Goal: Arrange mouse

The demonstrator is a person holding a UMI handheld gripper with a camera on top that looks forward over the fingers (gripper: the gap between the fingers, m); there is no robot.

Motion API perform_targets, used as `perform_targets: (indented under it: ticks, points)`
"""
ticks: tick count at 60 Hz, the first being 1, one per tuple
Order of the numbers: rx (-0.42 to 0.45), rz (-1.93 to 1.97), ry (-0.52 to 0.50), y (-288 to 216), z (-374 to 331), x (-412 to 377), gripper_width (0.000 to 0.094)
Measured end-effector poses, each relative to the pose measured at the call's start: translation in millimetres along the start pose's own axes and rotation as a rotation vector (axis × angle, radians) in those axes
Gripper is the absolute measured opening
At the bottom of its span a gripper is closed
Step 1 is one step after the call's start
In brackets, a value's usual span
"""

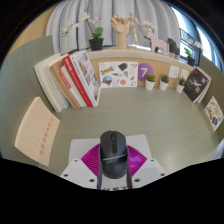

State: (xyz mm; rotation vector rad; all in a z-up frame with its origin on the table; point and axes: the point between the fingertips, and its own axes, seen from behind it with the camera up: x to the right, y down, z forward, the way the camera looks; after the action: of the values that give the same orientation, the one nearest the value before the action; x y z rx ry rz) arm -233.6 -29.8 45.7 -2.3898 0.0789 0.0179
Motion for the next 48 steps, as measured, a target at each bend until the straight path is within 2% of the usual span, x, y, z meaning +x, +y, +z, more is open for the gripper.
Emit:
perform_targets:
  ticks: [9, 14, 16, 25, 27, 28, 30, 32, 44, 48]
  points:
    - [-0.092, -0.008, 0.021, 46.9, 22.1, -5.4, 0.0336]
    - [-0.122, -0.004, 0.028, 62.9, 26.4, -3.3, 0.0354]
    - [-0.105, -0.012, 0.032, 60.2, 26.0, -3.2, 0.0368]
    - [-0.135, -0.039, 0.036, 65.9, 26.9, -3.9, 0.0498]
    - [-0.156, -0.027, 0.029, 67.7, 24.0, -4.7, 0.0597]
    - [-0.158, -0.02, 0.026, 66.6, 21.7, -5.3, 0.0689]
    - [-0.147, -0.01, 0.022, 60.9, 15.8, -5.4, 0.0818]
    - [-0.126, -0.007, 0.023, 53.1, 8.4, -4.3, 0.0875]
    - [-0.022, -0.042, 0.028, 13.5, -61.3, 0.9, 0.0857]
    - [0.042, -0.04, 0.0, -2.6, -92.1, -3.6, 0.0862]
